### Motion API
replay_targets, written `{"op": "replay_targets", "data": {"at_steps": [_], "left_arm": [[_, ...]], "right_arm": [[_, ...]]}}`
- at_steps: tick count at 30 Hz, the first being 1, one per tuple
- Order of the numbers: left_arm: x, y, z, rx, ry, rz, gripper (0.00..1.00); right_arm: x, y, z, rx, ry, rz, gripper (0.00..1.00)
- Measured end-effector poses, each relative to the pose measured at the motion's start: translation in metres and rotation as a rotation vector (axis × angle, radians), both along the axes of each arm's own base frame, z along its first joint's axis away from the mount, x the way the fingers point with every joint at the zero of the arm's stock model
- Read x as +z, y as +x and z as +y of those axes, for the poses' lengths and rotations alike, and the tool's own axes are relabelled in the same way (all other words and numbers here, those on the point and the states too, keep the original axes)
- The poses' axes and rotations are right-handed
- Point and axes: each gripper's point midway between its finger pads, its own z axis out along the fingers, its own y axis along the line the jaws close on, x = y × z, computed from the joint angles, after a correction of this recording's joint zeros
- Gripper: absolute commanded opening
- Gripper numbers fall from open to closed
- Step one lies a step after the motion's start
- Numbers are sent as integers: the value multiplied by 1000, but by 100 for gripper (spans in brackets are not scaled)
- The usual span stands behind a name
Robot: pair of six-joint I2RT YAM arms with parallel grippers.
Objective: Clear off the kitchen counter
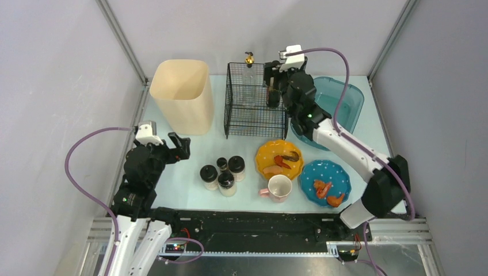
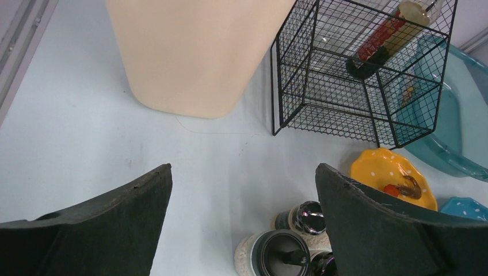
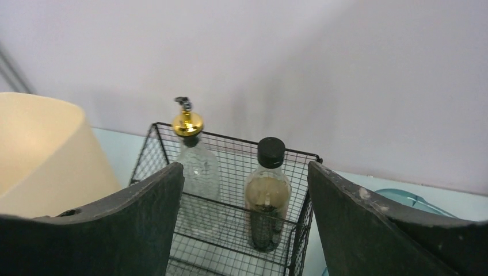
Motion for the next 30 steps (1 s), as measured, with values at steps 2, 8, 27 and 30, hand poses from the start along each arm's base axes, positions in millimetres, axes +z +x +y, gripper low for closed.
{"op": "replay_targets", "data": {"at_steps": [2, 8, 27, 30], "left_arm": [[0, 0, 0, 0, 0, -1, 98], [1, -1, 0, 1, -1, -5, 98], [-6, 4, 0, 2, 5, 26, 98], [-7, 4, 0, 3, 5, 29, 98]], "right_arm": [[14, -20, 2, 34, 5, -9, 84], [15, -73, 7, 204, -6, 76, 84], [-105, -228, -44, 335, -74, 591, 81], [-132, -247, -51, 334, -92, 688, 80]]}}
